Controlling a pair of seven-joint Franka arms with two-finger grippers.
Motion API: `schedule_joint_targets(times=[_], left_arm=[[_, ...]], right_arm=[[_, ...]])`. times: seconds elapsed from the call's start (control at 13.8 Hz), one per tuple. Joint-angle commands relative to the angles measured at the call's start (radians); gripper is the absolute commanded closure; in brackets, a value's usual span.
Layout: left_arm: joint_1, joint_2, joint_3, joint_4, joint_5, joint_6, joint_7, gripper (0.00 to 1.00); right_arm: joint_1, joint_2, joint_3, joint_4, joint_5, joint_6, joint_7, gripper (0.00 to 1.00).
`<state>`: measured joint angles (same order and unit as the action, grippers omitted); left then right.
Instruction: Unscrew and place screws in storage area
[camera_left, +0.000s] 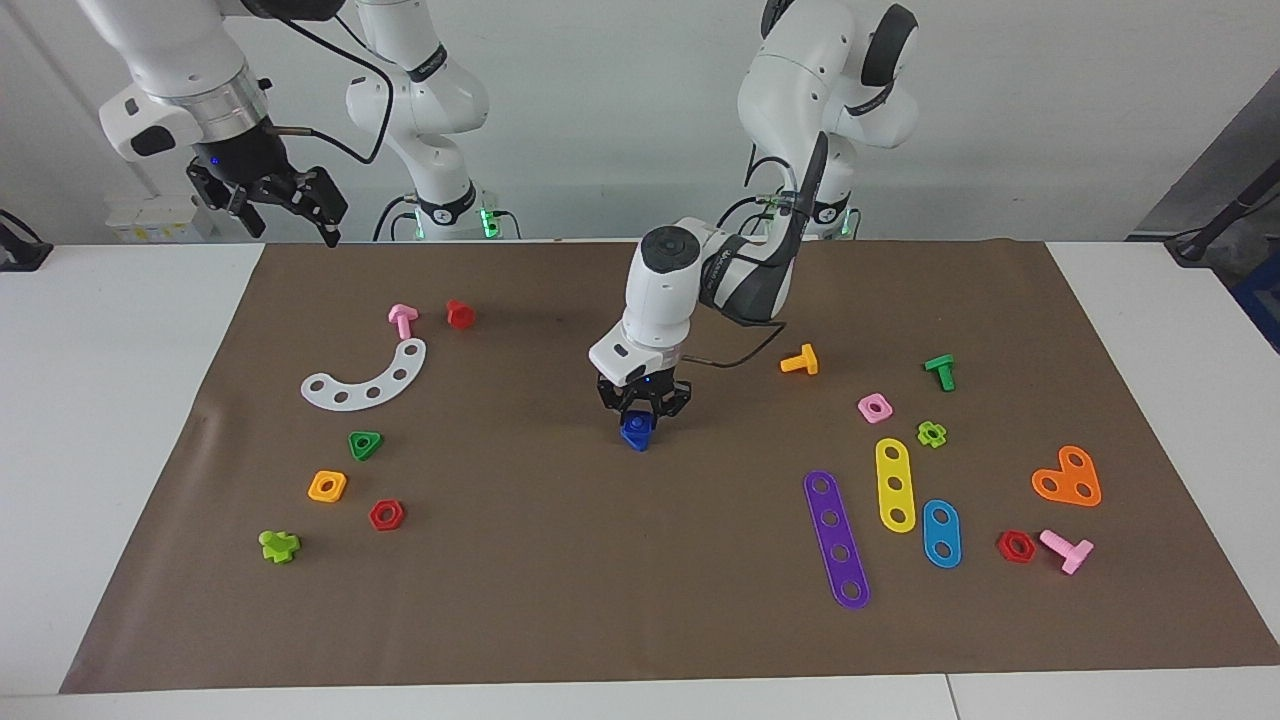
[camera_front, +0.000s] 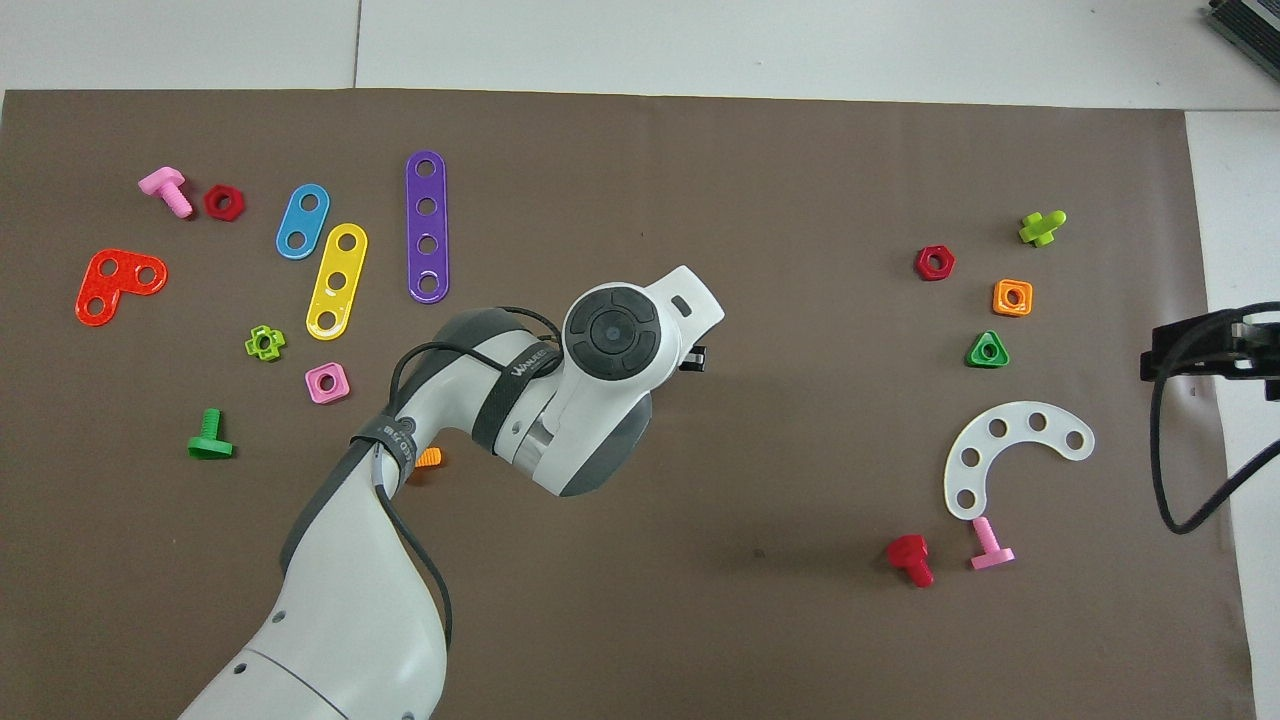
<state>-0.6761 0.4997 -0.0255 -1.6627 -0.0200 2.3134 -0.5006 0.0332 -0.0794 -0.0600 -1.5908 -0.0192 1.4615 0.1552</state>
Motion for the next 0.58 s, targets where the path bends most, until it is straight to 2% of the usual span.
schedule_joint_targets(times=[0.0, 0.29, 0.51], left_arm=[[-0.016, -0.058, 0.016, 0.0, 0.015, -0.06, -0.021, 0.82], [0.006, -0.182, 0.021, -0.063, 0.017, -0.121, -0.018, 0.82], [0.093, -0.306, 0.022, -0.204, 0.017, -0.126, 0.046, 0.81]], right_arm=[[-0.007, 0.004, 0.002, 0.015, 0.021, -0.016, -0.017, 0.0], [-0.007, 0.004, 0.002, 0.015, 0.021, -0.016, -0.017, 0.0], [-0.007, 0.004, 0.002, 0.015, 0.021, -0.016, -0.017, 0.0]])
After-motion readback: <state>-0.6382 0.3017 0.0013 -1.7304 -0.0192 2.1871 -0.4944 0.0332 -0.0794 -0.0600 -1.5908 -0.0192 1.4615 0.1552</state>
